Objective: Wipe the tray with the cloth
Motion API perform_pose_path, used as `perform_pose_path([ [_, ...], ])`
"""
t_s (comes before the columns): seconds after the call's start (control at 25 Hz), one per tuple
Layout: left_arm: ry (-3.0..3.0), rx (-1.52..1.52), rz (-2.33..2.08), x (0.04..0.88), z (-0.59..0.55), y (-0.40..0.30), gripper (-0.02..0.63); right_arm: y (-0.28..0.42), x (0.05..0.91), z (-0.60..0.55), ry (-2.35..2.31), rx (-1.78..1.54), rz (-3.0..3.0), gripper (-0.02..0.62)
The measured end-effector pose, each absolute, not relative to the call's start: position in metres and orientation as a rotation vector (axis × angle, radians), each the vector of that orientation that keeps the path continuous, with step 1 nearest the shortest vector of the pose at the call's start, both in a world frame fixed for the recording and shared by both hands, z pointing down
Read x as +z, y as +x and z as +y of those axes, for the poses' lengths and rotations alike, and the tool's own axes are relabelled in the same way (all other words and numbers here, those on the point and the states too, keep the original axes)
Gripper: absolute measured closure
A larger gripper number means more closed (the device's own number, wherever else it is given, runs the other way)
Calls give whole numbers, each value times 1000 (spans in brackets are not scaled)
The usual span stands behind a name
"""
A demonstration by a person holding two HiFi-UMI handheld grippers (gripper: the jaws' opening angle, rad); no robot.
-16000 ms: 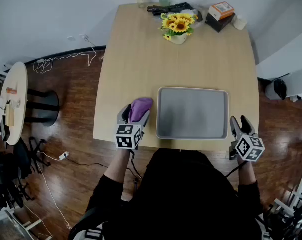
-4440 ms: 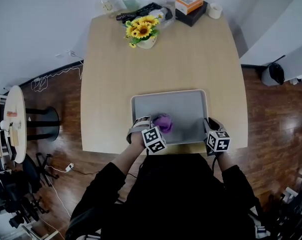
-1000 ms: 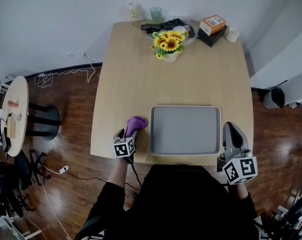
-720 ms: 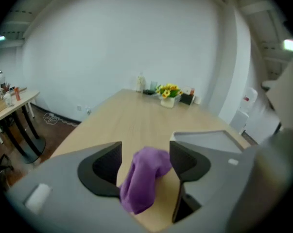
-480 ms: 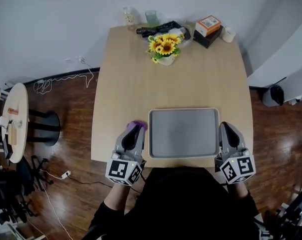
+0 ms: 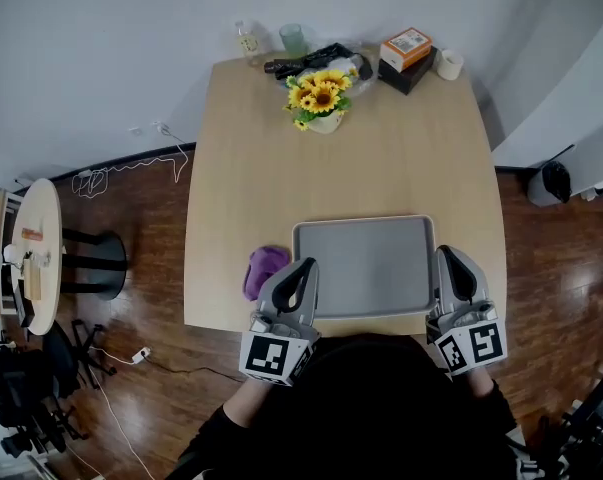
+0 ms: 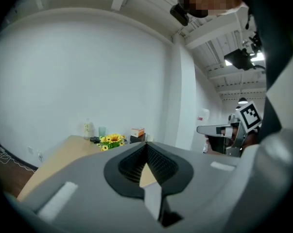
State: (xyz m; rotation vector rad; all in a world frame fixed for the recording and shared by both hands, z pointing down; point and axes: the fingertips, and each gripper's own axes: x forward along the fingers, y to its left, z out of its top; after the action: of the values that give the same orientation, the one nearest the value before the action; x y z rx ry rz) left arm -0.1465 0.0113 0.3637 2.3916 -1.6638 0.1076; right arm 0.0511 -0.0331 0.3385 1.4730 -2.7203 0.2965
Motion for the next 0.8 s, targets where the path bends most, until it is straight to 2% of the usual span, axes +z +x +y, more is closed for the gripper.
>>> perform_pose_path([
  [0.8,2374,157,-1628,379,8,-135,606,57,348,-37,1452,326,-2728,595],
])
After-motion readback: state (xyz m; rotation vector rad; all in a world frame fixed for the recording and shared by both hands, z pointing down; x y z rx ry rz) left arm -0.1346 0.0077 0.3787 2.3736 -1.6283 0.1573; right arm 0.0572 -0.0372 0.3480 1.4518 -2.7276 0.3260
